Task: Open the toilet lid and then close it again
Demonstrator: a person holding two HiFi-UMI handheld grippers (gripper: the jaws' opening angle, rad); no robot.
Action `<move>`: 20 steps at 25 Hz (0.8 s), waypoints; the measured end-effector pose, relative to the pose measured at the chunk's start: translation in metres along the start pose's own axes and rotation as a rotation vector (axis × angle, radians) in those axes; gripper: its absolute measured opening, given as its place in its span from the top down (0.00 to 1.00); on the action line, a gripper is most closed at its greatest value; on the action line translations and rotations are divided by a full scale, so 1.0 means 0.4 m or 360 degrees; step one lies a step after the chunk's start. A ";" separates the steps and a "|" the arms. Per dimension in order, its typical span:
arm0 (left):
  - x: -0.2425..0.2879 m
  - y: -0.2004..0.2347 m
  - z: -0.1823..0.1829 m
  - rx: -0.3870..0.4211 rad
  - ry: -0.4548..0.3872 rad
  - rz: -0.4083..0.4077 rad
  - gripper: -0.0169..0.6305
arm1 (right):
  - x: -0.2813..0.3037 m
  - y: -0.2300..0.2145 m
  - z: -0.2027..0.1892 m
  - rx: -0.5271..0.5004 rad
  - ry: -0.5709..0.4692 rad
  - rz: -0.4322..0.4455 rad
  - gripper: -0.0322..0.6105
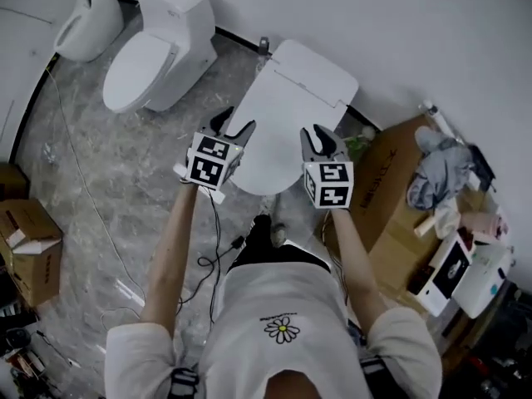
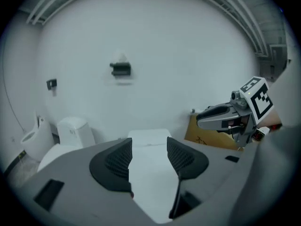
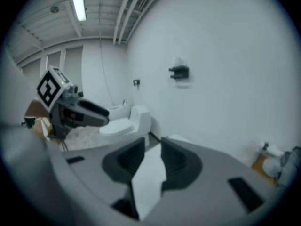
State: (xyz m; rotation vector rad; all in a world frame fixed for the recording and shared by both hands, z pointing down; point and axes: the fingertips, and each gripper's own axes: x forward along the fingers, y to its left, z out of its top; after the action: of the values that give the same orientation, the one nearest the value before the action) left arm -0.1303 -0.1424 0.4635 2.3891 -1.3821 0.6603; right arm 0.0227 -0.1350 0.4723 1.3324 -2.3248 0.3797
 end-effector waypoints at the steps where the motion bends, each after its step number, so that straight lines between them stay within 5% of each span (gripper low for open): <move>1: -0.033 -0.019 0.075 0.0056 -0.0095 0.0025 0.60 | -0.036 -0.001 0.072 0.0004 -0.0109 0.0000 0.76; 6: -0.237 -0.145 0.367 0.0239 -0.0577 0.0097 0.83 | -0.258 0.019 0.349 -0.0024 -0.0596 -0.0009 0.79; 11: -0.403 -0.253 0.484 0.0159 -0.0926 0.0182 0.93 | -0.440 0.047 0.422 -0.0075 -0.0844 -0.0040 0.84; 15: -0.452 -0.293 0.465 0.0172 -0.0994 0.0338 0.94 | -0.488 0.070 0.413 -0.0105 -0.0895 -0.0089 0.86; 20: -0.421 -0.320 0.393 -0.0067 -0.0898 0.0264 0.94 | -0.488 0.104 0.359 -0.0045 -0.0836 -0.0053 0.89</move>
State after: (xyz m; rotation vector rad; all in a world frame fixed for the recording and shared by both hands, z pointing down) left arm -0.0539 -0.0306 0.2373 2.5538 -1.7974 -0.0274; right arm 0.0403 -0.0310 0.2501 1.6038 -2.7020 -0.0239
